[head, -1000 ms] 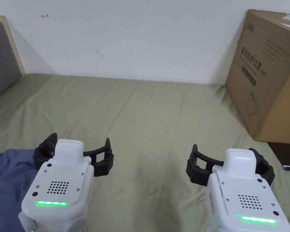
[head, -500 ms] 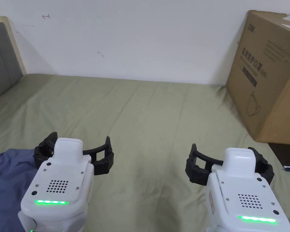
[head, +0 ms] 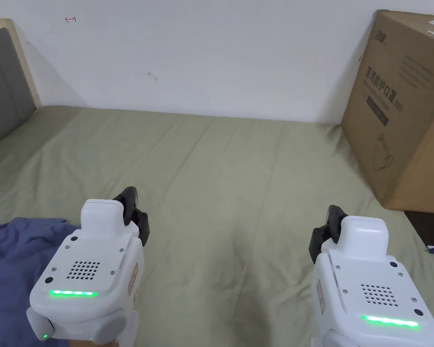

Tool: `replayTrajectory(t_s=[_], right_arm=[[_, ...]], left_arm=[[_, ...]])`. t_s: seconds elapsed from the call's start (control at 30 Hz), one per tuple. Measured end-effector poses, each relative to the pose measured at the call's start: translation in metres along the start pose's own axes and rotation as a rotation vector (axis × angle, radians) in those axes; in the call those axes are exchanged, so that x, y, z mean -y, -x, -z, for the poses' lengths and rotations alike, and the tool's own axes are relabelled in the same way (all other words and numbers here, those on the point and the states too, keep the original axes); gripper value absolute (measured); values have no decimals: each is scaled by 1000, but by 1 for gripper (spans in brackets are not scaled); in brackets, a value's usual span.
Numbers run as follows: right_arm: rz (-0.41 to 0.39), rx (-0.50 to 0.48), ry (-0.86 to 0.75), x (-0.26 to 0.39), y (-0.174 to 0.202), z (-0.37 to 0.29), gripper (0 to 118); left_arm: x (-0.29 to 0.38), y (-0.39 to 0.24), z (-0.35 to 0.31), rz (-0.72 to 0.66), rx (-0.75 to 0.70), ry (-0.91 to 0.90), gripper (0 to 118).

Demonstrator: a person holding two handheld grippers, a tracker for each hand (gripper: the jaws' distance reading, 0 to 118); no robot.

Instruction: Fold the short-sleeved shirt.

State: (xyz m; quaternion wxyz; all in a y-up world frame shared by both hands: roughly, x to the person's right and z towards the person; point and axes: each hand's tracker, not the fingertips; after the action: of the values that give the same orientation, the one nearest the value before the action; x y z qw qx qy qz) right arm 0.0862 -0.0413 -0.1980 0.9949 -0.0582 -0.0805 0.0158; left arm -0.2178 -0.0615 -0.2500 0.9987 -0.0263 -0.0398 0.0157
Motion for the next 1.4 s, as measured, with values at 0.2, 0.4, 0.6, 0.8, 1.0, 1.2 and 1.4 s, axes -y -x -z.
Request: replayTrajectory(t_s=[0.2,0.4,0.6,0.8,1.0,1.2,1.4], right_arm=[[4,-76,-10,-5,18,8,0],[11,-263,-40,-15,80,18,0],[-15,-480,-49,-19,161,18,0],[-21,-643,-41,-15,229,4,0],[-45,-726,-29,-11,262,-6,0],[-61,-729,-31,-11,259,-8,0],[-94,-665,-25,-10,239,3,0]], left_arm=[[0,22,-10,-17,-70,8,0],[-2,84,-43,-20,-227,14,0],[-6,164,-98,-23,-435,26,0],[-10,227,-158,-4,-624,37,0],[-10,256,-192,-28,-706,52,0],[-4,265,-190,-67,-687,85,0],[3,263,-148,-153,-556,156,0]])
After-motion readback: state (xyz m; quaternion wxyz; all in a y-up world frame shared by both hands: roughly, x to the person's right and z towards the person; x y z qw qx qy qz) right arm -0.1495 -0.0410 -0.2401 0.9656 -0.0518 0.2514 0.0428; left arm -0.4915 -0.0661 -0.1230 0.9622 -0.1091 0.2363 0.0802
